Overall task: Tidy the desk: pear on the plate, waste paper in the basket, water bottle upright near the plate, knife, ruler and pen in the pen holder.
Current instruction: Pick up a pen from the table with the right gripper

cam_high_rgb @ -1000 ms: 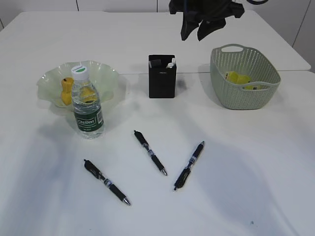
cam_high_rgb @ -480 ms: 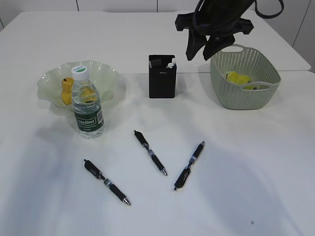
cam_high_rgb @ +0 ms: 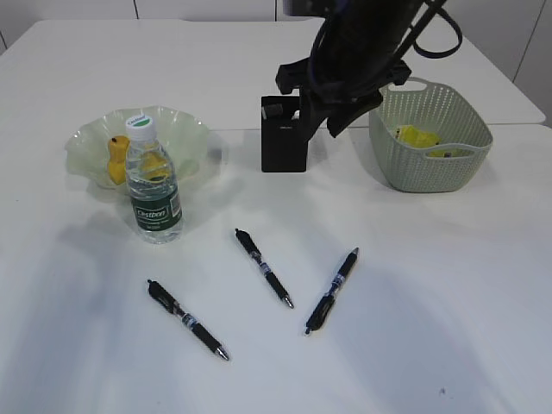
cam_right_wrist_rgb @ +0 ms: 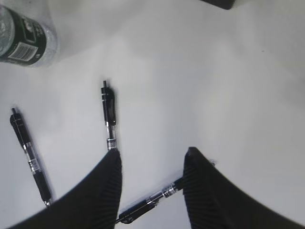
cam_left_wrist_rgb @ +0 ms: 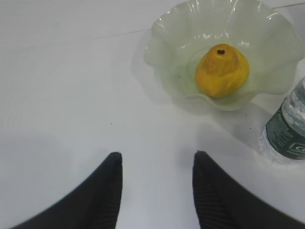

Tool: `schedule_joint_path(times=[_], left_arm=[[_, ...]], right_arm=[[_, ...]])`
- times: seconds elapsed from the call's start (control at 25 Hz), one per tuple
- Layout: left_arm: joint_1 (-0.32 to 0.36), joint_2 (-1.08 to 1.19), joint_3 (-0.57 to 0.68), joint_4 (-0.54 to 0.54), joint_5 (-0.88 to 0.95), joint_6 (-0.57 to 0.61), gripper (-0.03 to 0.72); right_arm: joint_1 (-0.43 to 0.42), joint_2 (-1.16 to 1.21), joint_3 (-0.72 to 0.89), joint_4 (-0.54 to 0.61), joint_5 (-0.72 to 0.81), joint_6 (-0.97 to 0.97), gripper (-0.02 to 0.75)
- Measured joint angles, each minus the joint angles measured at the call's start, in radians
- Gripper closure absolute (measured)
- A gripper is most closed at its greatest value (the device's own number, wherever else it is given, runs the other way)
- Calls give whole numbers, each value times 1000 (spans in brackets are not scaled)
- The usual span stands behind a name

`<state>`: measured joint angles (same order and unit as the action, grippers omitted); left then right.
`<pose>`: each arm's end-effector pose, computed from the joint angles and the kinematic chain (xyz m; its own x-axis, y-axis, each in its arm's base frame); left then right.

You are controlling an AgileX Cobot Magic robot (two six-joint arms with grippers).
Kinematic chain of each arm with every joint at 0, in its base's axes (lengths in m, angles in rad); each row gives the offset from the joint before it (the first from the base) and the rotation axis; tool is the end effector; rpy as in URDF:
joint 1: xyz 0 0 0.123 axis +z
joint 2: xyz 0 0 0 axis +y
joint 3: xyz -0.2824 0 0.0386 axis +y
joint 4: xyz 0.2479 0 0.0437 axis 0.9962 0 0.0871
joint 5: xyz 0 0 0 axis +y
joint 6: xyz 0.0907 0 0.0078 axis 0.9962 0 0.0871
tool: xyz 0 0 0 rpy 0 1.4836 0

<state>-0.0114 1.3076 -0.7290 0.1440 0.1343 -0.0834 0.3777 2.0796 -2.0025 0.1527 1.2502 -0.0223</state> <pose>0.2690 -0.0013 0.2534 -0.5837 0.0659 -0.8093 0.0305 0.9978 0.0593 0.4146 0.1786 0.2902 -0.8885 -0.3247 -0.3243 -0.3858 0.9111 0.1449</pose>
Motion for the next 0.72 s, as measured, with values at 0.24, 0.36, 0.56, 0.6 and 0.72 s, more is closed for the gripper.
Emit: schedule_joint_path(times=[0.24, 0.36, 0.56, 0.6, 0.72], left_arm=[[0, -15, 0, -2, 11, 0, 348], [0, -19, 0, -2, 11, 0, 348], [0, -21, 0, -4, 12, 0, 347], [0, -21, 0, -4, 16, 0, 347], [0, -21, 0, -4, 40, 0, 347]], right_arm=[[33, 25, 1, 0, -2, -37, 424], [41, 54, 1, -2, -2, -69, 429], [52, 69, 1, -6, -4, -174, 435], [52, 69, 1, -4, -4, -181, 435], [53, 69, 1, -4, -4, -201, 435]])
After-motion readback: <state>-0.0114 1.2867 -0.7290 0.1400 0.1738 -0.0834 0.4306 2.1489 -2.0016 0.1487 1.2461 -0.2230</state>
